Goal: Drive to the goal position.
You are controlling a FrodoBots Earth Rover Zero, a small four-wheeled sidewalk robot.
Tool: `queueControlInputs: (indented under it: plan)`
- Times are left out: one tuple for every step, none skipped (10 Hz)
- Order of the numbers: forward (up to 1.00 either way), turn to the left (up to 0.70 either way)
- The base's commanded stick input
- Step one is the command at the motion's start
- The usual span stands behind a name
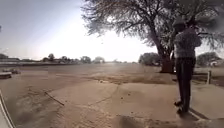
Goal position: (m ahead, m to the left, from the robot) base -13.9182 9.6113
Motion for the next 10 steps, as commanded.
queueControlInputs:
  plan:
    - [0.0, 0.45]
    - [0.0, 0.45]
    - [0.0, 0.45]
    - [0.0, 0.45]
    - [0.0, 0.45]
    - [0.0, 0.45]
    - [0.0, 0.45]
    - [0.0, 0.45]
    - [0.0, 0.45]
    - [0.0, 0.45]
